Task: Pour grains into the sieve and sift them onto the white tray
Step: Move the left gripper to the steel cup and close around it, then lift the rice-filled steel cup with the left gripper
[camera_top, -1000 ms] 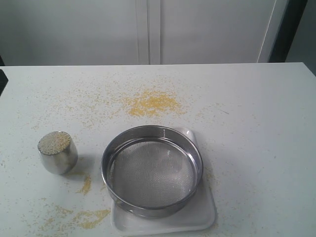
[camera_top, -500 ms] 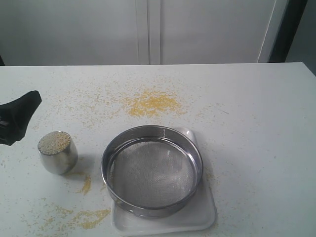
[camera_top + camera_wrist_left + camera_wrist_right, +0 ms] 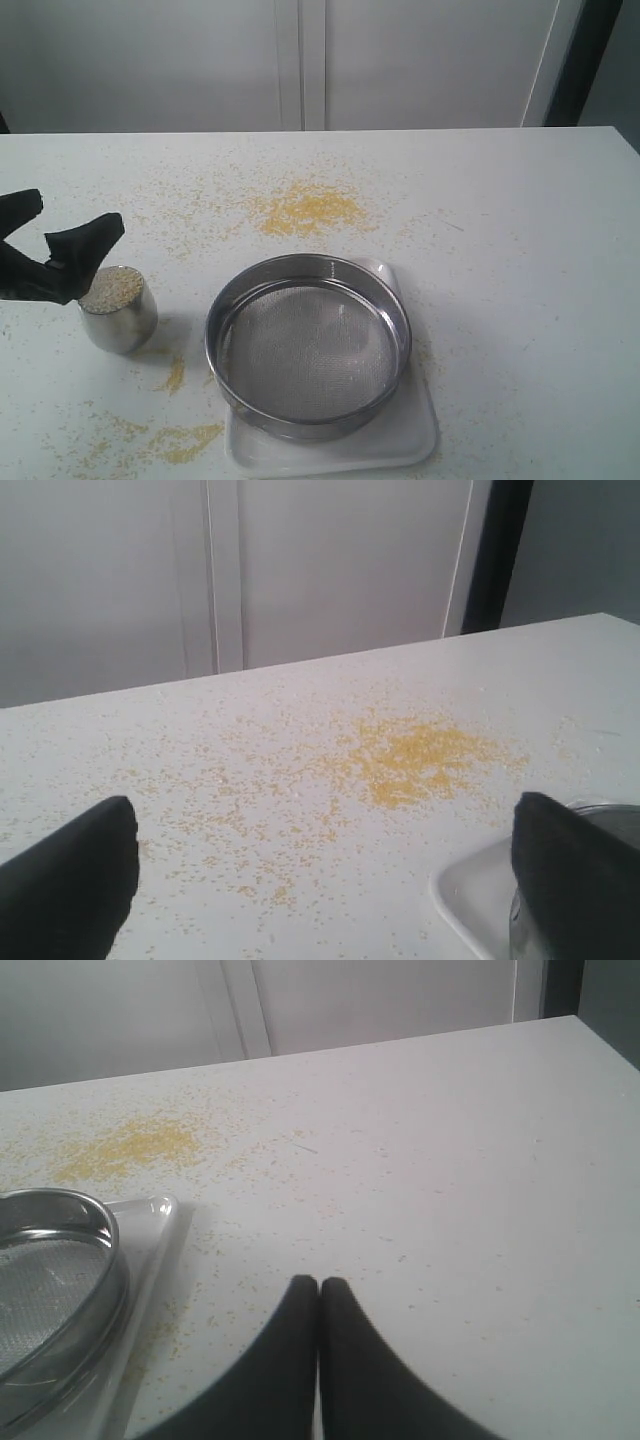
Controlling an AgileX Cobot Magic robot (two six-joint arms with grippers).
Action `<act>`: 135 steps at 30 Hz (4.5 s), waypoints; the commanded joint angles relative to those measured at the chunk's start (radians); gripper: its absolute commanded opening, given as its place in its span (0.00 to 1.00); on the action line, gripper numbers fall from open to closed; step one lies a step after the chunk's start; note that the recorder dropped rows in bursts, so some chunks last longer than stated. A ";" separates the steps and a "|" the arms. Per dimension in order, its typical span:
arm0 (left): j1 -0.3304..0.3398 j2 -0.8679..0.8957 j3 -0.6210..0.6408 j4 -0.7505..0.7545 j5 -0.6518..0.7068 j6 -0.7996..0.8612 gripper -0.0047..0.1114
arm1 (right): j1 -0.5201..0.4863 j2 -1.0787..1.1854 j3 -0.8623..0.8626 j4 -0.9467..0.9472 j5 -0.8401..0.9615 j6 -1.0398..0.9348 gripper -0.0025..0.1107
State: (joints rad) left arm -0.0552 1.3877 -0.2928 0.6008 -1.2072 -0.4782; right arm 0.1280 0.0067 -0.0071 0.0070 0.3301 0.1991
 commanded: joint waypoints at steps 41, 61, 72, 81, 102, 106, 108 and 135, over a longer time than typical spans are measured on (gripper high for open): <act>-0.071 0.318 -0.076 0.013 0.055 0.071 0.88 | 0.004 -0.007 0.007 0.000 -0.009 0.003 0.02; -0.071 0.380 -0.076 0.025 0.073 0.092 0.86 | 0.004 -0.007 0.007 0.000 -0.009 0.022 0.02; -0.071 0.416 -0.076 0.013 0.071 0.118 0.86 | 0.004 -0.007 0.007 0.000 -0.009 0.022 0.02; -0.071 0.440 -0.076 0.013 0.035 0.148 0.85 | 0.004 -0.007 0.007 0.000 -0.009 0.022 0.02; -0.071 0.470 -0.076 0.017 0.005 0.182 0.64 | 0.004 -0.007 0.007 0.000 -0.009 0.022 0.02; -0.071 0.470 -0.076 0.018 0.005 0.192 0.19 | 0.004 -0.007 0.007 0.000 -0.009 0.022 0.02; -0.071 0.470 -0.076 0.032 0.005 0.210 0.05 | 0.004 -0.007 0.007 0.000 -0.009 0.022 0.02; -0.071 0.289 -0.076 0.059 0.071 0.103 0.04 | 0.004 -0.007 0.007 0.000 -0.009 0.022 0.02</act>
State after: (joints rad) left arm -0.1185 1.7244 -0.3733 0.6576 -1.1181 -0.3421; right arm 0.1280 0.0067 -0.0071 0.0070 0.3301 0.2176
